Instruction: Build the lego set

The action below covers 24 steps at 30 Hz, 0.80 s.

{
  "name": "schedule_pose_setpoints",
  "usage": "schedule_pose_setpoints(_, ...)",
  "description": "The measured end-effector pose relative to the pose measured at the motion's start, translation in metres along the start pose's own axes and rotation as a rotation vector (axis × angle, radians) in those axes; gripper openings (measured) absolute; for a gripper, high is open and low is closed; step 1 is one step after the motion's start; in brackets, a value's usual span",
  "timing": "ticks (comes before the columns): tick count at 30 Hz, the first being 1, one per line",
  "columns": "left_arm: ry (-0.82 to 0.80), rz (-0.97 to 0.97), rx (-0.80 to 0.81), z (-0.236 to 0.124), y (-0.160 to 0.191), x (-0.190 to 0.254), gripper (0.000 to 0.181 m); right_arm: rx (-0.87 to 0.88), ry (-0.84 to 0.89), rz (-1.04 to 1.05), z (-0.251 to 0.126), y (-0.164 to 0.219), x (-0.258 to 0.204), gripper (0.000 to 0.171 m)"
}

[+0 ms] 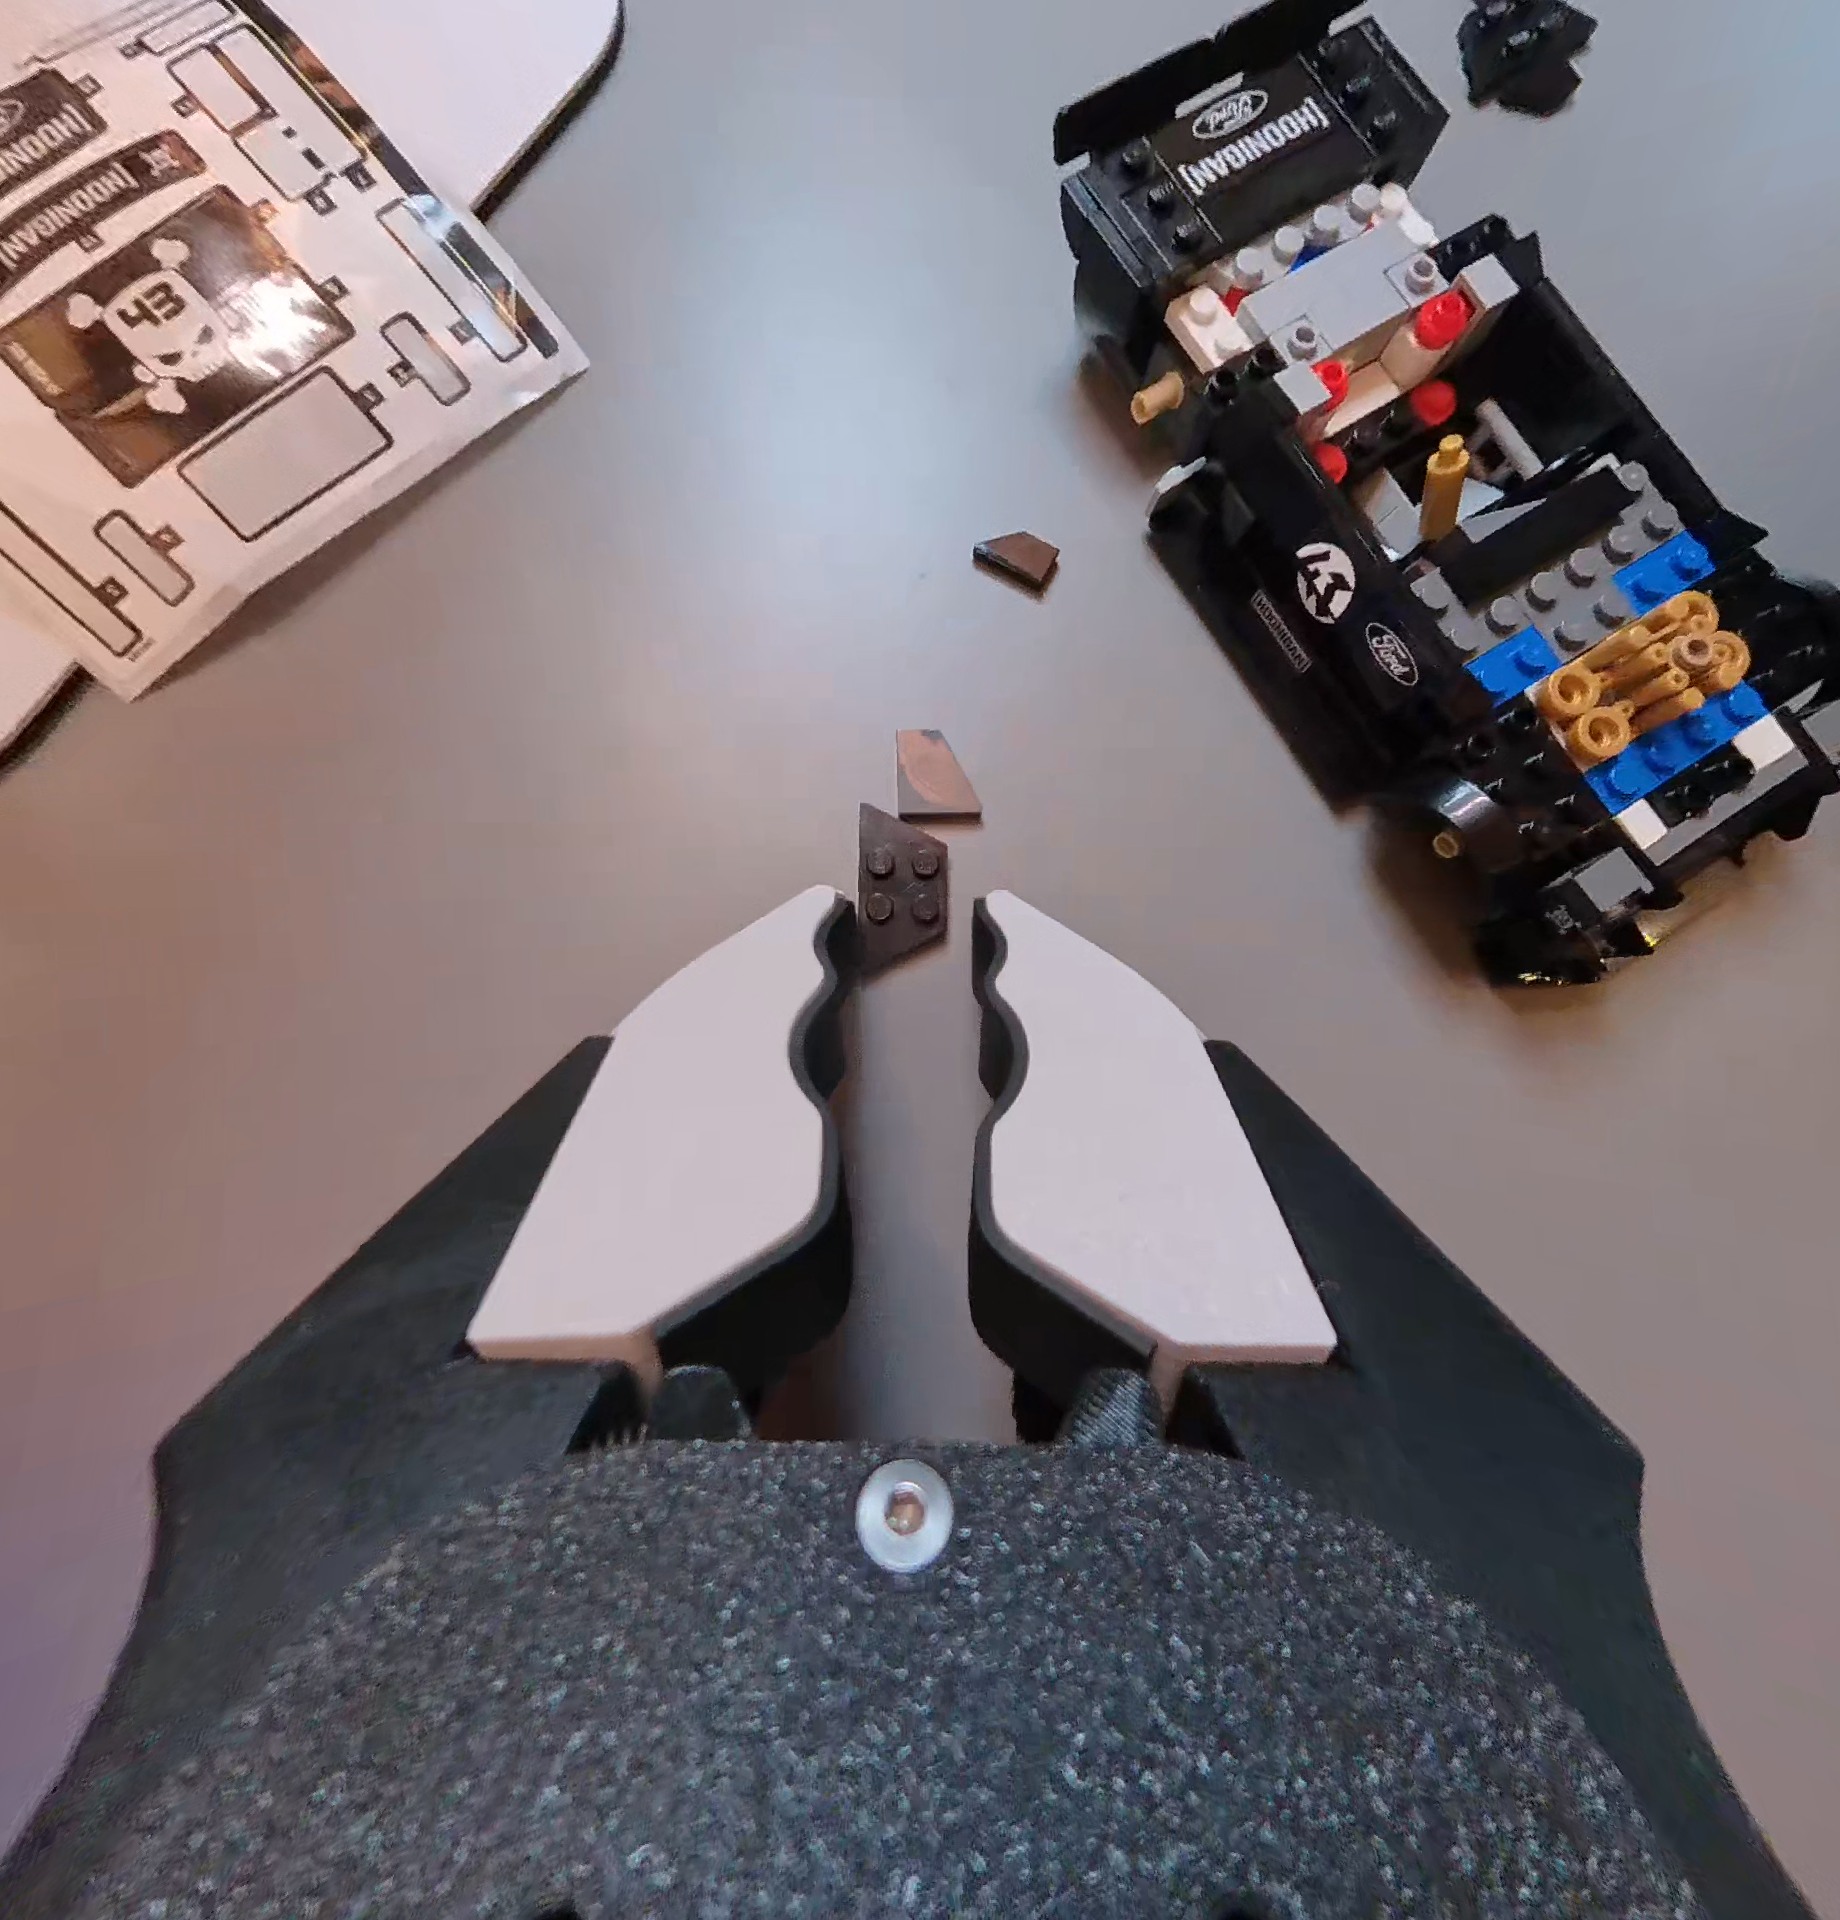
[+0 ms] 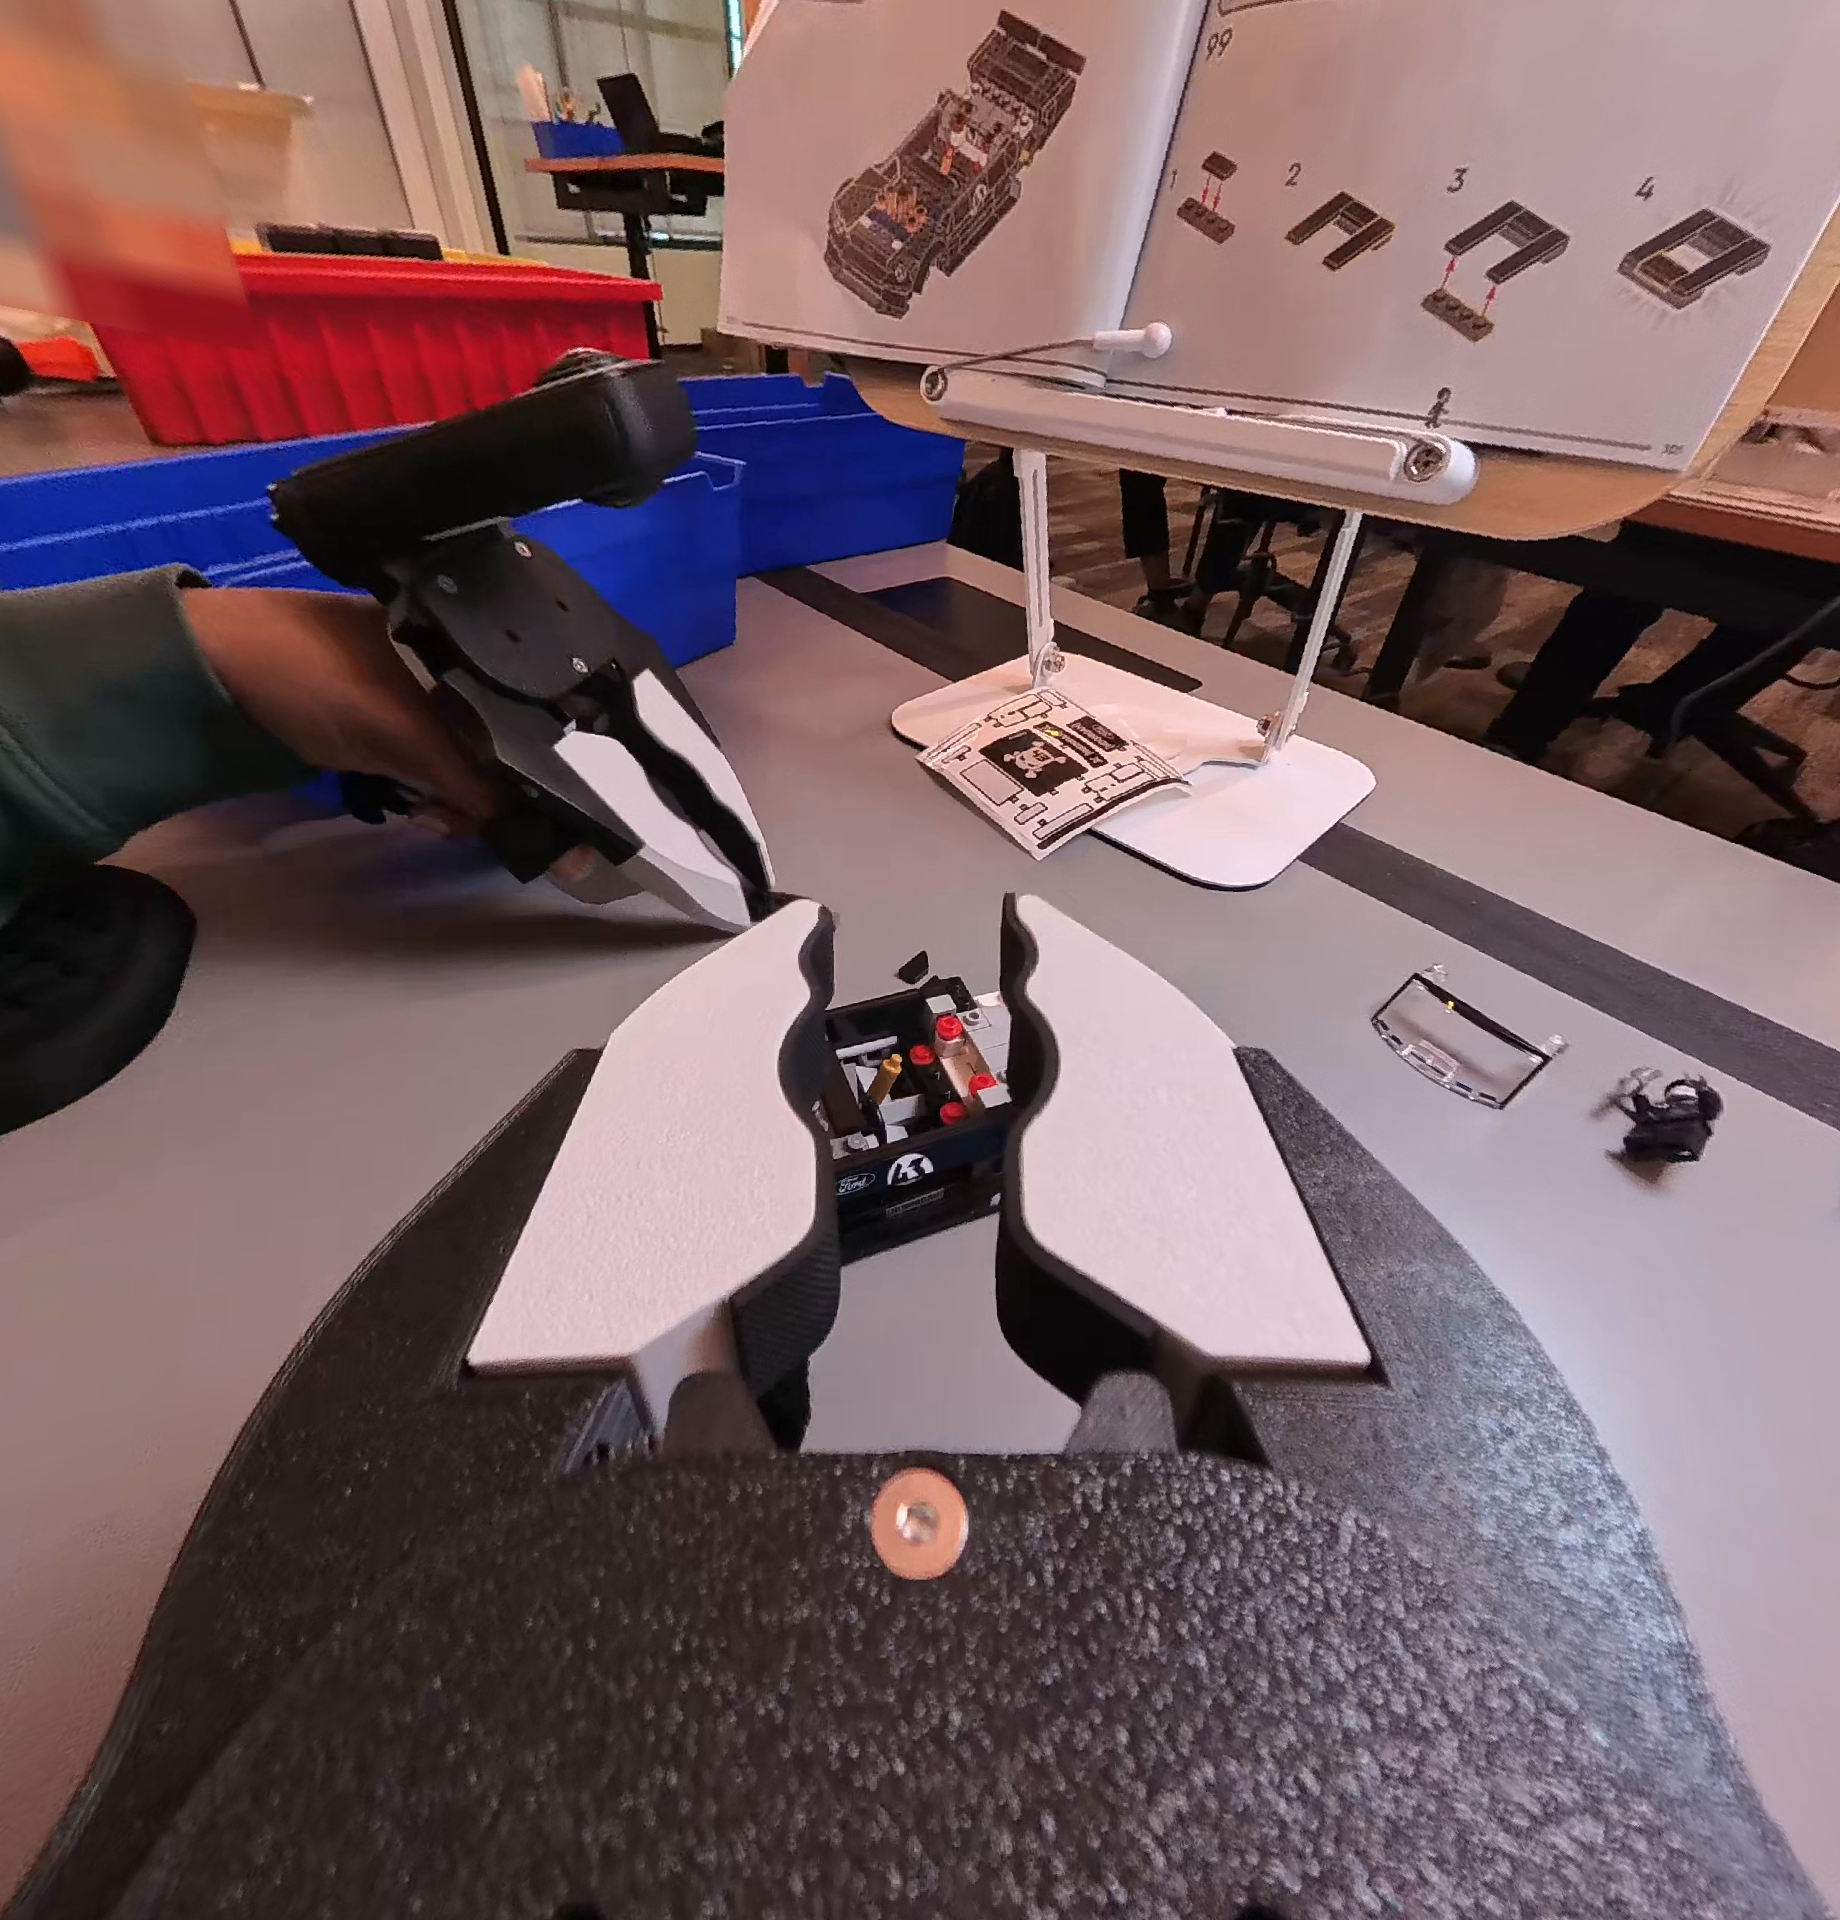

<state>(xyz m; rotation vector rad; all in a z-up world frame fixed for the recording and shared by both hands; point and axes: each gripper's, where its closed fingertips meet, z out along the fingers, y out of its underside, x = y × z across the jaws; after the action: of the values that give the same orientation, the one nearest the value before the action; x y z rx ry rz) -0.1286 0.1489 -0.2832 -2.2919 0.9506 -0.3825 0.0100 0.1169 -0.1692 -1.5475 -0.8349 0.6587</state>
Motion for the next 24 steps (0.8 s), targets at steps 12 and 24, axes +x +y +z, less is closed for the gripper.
schedule_pose_setpoints(12,-0.032,0.057,0.048,-0.011,0.000,0.003,0.017,-0.063,0.003,-0.018,0.005,0.015,0.004,0.031)
schedule_pose_setpoints(24,0.323,0.342,0.341,-0.043,-0.046,0.116,0.016,-0.198,-0.303,-0.046,0.011,0.040,-0.049,0.032)
